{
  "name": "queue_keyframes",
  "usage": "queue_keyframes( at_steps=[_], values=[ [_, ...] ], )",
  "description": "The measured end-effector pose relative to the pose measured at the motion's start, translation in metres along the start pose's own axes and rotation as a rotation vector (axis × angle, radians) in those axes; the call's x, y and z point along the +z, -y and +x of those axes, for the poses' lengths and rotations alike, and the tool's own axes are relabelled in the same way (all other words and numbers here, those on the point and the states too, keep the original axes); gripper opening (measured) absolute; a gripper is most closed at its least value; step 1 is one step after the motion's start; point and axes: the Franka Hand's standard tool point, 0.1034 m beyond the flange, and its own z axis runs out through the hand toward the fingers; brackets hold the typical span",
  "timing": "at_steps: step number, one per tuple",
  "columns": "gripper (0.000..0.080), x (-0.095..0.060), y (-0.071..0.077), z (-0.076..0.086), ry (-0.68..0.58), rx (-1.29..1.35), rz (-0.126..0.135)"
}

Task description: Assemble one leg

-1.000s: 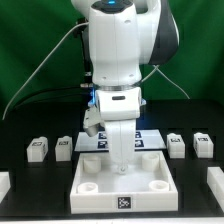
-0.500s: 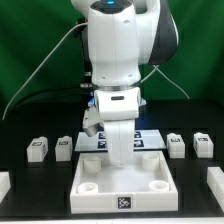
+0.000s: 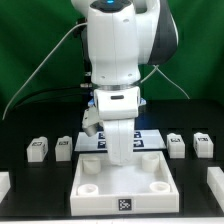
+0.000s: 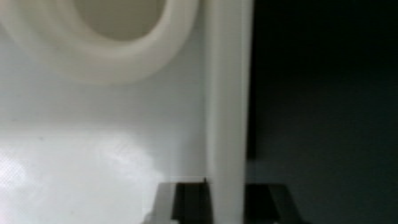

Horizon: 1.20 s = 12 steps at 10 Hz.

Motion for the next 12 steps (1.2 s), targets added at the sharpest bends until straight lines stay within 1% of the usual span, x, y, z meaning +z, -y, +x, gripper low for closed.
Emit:
queue_keyframes(
  at_steps=[3,4,5,6,8,10,12],
  values=[
    [0.0060,0.000,0.000,0.000,0.000,0.000,0.000],
    [0.0060,0.000,-0.002,0.002,-0.002,-0.003,-0.006],
    [0.0060,0.000,-0.009,0.010,-0.008,-0.010,-0.020],
    [0.0060,0.000,-0.017,0.021,-0.017,-0.005,-0.029],
    [0.0060,-0.001,-0.038,0.048,-0.038,0.029,-0.049],
    [0.0060,0.000,-0.051,0.071,-0.056,0.045,-0.062],
    [0.0060,0.001,-0.054,0.074,-0.057,0.063,-0.065]
  ],
)
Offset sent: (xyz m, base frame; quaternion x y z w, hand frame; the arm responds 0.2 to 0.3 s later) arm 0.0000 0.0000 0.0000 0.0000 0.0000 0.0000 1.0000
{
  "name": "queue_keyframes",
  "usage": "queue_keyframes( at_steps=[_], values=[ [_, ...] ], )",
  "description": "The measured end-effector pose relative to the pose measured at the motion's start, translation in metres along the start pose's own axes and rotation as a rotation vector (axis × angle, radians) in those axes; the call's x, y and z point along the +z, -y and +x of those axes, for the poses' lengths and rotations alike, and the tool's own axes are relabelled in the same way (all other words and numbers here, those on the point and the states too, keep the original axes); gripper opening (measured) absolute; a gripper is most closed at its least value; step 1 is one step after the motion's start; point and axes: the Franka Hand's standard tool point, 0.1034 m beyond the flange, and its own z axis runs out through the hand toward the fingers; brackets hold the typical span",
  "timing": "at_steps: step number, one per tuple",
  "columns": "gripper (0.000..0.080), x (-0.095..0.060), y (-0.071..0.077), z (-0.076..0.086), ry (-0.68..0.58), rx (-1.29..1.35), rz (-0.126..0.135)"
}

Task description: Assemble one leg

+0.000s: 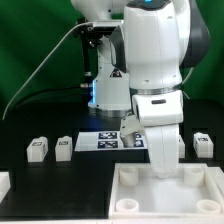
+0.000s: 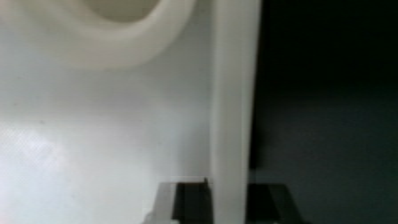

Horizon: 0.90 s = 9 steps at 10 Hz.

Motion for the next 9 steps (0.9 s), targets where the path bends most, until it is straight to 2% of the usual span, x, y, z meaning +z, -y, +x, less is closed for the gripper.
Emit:
queue_keyframes(
  at_steps=[1,3,5,7,8,9],
  values=[
    [0.0060,0.0000,-0.0006,-0.0003,-0.001,-0.003,-0.002],
    [0.0060,0.0001,-0.0045,-0.0022,-0.008,-0.084,-0.036],
    [0.0060,0.0002,-0.0041,-0.0026,-0.009,-0.061,-0.037],
    [0.0308,0.0003,-0.0041,-0.0035,-0.008,-0.059,-0.037],
    [0.0308,0.0003,-0.0041,-0.0037,-0.008,-0.059,-0.037],
    [0.0510,0.0003,-0.0041,-0.0039,-0.008,-0.059,-0.037]
  ],
)
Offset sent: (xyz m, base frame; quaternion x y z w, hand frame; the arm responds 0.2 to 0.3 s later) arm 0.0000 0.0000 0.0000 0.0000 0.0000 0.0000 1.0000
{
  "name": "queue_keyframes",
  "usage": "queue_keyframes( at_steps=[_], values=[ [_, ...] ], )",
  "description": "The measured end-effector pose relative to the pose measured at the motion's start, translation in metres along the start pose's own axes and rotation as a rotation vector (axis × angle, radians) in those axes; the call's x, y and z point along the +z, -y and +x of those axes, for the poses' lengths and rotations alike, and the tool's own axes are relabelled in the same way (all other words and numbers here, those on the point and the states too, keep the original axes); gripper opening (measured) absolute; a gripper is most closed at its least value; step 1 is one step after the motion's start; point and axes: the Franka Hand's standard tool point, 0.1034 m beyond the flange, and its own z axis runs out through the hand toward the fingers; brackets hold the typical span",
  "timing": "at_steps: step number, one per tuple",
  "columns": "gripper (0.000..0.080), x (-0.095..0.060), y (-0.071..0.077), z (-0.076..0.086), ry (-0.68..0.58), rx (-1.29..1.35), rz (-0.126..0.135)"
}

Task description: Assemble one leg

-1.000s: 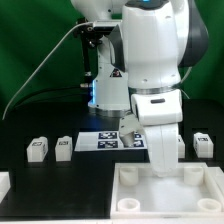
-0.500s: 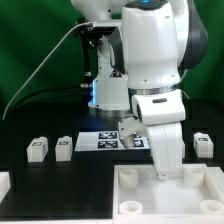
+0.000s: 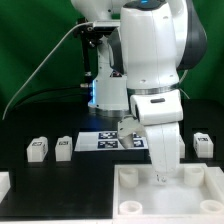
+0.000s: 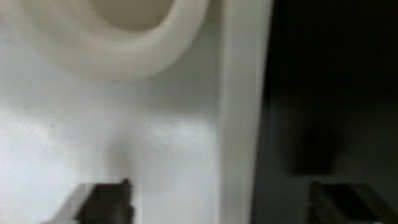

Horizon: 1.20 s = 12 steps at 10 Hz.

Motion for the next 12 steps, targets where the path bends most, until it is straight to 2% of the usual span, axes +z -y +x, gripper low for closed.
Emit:
queue_keyframes(
  at_steps=[1,3,9,10,11,12],
  values=[
    [0.0609,0.000,0.000,0.000,0.000,0.000,0.000],
    [0.0641,0.000,0.000,0.000,0.000,0.001,0.000],
    [0.0649,-0.001,0.000,0.000,0.000,0.017,0.000],
    [0.0649,-0.011,-0.001,0.007,0.008,0.135,0.002],
    [0.0649,-0.026,0.002,0.021,0.014,0.167,-0.015],
    [0.0649,-0.034,0.005,0.038,0.012,0.291,-0.026]
  ],
)
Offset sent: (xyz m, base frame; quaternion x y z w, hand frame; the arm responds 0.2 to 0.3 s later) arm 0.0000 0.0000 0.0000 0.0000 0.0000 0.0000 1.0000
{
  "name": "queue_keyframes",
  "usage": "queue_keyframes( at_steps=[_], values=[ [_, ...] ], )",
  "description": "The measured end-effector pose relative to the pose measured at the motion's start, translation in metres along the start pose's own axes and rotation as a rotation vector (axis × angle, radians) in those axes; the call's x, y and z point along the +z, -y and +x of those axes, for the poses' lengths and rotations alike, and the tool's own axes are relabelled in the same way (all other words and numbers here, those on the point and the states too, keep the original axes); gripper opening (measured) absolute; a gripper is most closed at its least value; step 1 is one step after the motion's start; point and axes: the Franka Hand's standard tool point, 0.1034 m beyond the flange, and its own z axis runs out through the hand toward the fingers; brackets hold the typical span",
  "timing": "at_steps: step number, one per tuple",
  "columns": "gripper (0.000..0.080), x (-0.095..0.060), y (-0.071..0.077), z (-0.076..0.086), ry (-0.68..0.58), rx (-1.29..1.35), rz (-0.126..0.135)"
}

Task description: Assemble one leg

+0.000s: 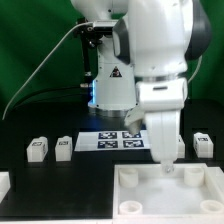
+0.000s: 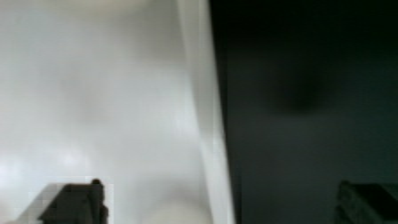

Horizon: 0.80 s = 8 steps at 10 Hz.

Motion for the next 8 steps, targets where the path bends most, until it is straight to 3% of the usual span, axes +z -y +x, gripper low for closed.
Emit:
queue_keyframes(
  at_steps=[2,4,5,8],
  values=[
    [0.0649,-0.015,0.014,0.038,-0.017,0.295,-0.021],
    [0.0649,-0.019,0.025,0.059,-0.043,0.589,-0.014],
    [0.0649,-0.018,0.022,0.055,-0.079,0.587,-0.042],
    [0.0649,-0.017,0.028,0.055,-0.088,0.866,-0.019]
  ],
)
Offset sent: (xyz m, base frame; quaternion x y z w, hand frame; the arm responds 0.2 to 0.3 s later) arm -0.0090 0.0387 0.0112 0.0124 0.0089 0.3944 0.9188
